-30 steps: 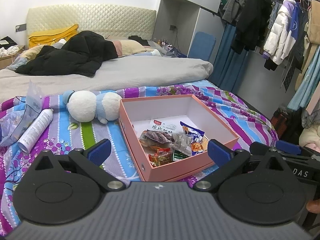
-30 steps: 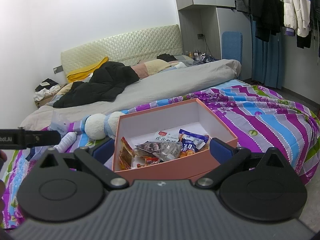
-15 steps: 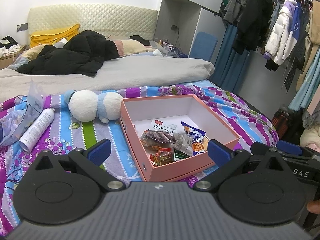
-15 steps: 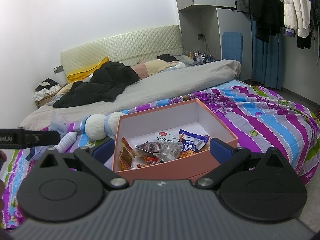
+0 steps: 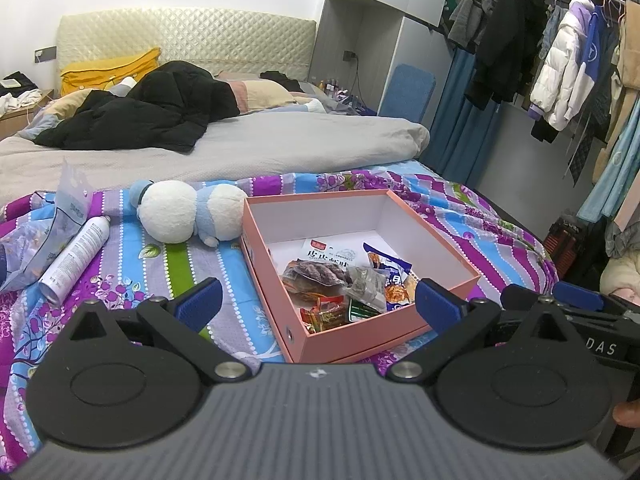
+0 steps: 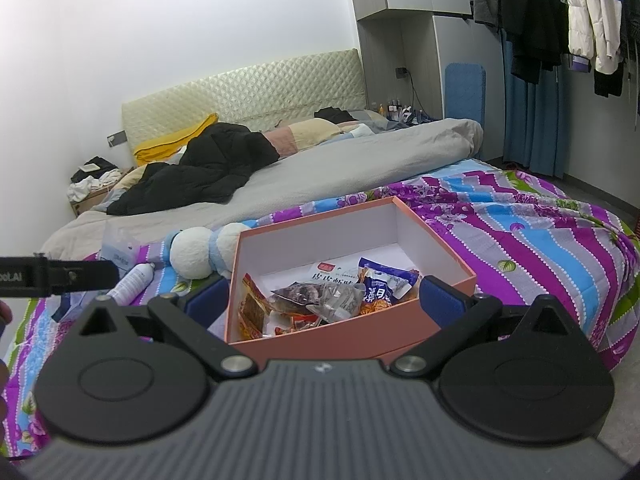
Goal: Organize snacks
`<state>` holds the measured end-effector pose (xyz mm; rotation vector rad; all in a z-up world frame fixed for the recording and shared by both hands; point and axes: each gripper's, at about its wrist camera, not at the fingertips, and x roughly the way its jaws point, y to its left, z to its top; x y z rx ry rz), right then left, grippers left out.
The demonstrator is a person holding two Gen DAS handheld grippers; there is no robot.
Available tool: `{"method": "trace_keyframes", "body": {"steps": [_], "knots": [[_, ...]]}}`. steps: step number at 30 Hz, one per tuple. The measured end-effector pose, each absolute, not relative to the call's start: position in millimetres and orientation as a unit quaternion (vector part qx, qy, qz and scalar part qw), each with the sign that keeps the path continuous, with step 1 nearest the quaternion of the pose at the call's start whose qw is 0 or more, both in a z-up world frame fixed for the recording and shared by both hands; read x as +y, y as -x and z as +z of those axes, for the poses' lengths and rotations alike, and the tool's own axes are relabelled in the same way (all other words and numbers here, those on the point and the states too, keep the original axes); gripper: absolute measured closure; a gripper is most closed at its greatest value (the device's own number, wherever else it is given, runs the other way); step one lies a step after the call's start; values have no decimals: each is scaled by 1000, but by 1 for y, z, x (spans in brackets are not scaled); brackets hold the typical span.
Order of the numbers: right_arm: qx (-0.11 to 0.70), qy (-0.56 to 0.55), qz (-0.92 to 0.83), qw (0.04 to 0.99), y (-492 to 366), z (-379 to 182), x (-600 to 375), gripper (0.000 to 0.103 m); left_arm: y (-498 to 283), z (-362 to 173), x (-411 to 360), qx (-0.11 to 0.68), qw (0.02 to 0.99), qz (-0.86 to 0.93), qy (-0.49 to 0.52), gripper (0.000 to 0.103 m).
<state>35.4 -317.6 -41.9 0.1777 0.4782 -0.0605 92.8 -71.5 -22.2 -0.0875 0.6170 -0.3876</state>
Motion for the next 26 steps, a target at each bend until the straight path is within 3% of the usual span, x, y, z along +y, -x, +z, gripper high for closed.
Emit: {"method": "trace_keyframes", "body": {"steps": [26], "knots": [[236,-84,-30,968,-38,-41,-318,0,-90,-19,-73,299,934,-190,41,0]]}}
